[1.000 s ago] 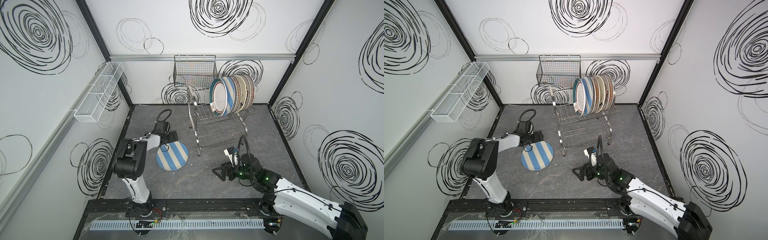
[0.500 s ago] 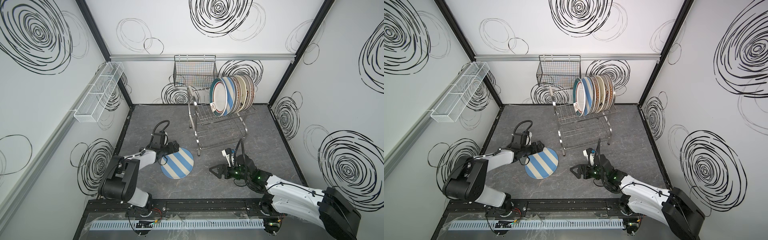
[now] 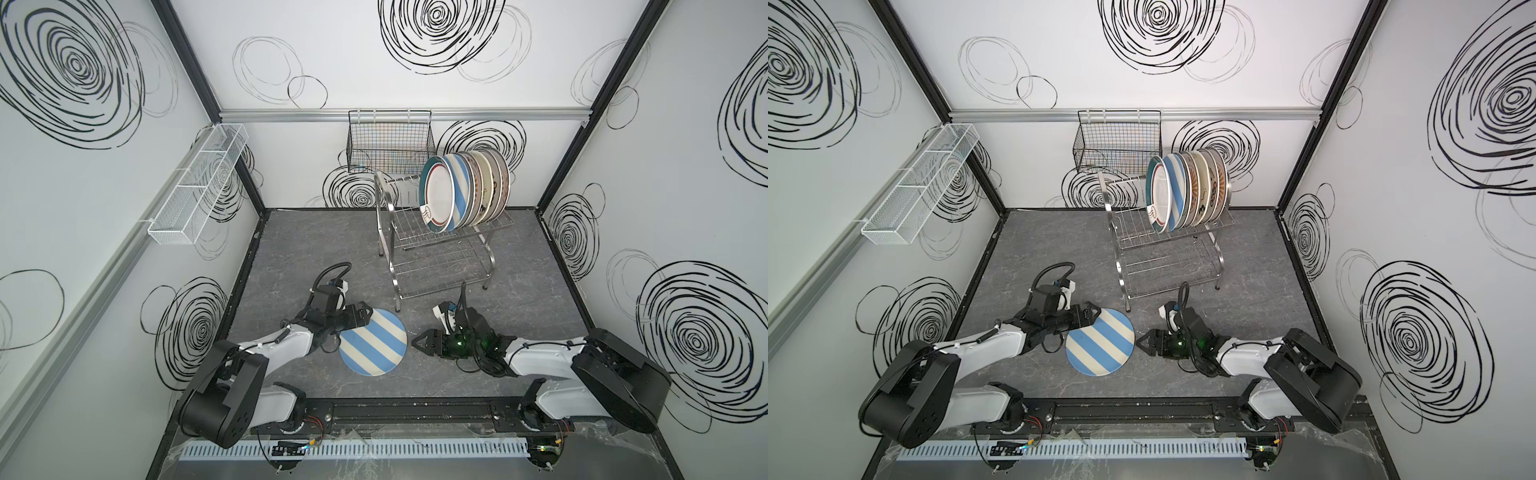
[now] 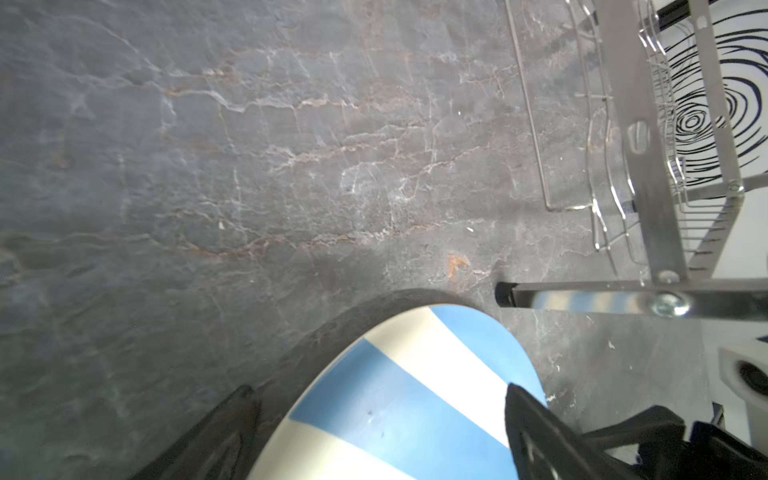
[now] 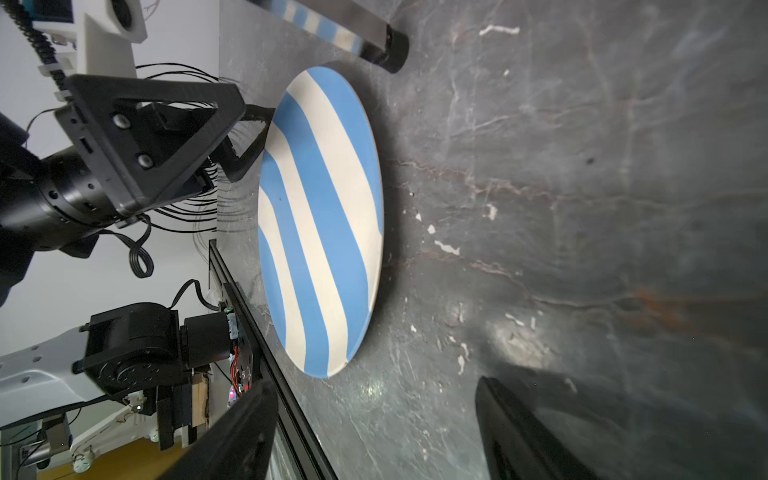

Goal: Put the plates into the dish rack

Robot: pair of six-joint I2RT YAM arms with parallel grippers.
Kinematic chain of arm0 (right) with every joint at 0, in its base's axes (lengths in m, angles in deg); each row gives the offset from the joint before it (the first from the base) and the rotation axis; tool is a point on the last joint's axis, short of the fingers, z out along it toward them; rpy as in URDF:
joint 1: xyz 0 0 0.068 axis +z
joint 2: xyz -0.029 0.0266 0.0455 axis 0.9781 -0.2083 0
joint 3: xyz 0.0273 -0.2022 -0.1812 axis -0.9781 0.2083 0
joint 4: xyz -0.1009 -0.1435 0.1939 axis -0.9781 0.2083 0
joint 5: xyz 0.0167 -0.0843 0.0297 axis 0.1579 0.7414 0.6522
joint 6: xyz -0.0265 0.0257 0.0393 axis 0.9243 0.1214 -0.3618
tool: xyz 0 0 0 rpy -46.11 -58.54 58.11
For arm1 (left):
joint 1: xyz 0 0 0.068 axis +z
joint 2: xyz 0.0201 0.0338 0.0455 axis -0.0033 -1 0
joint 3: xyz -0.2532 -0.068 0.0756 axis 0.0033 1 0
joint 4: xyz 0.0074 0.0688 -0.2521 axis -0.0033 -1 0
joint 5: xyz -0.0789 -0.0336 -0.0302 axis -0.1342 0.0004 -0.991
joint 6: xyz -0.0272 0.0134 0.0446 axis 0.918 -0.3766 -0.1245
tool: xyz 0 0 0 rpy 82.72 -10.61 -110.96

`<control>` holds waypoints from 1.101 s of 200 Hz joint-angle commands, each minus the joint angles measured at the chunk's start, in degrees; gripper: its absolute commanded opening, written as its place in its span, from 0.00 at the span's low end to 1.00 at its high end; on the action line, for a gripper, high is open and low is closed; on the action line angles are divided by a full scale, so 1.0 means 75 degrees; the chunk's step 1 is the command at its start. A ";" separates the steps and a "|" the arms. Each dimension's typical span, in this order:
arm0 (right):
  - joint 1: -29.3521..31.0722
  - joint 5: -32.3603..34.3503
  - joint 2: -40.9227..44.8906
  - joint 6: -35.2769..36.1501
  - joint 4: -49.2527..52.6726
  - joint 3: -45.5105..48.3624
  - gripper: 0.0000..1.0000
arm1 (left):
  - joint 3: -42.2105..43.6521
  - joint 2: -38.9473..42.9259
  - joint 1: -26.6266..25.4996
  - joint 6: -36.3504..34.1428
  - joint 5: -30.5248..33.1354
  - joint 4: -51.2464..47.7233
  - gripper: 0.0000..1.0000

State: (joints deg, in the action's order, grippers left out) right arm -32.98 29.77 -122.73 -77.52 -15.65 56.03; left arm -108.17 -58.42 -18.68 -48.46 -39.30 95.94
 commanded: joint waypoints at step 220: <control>0.0452 -0.0113 -0.0317 0.0138 0.0227 -0.1709 0.00 | -0.1084 0.1121 0.0266 -0.0362 -0.0783 -0.1764 0.96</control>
State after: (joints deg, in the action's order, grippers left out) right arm -30.78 27.71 -129.37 -81.04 -19.04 46.85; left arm -111.01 -53.59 -21.57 -46.95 -43.89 89.73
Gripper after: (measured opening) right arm 0.063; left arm 0.959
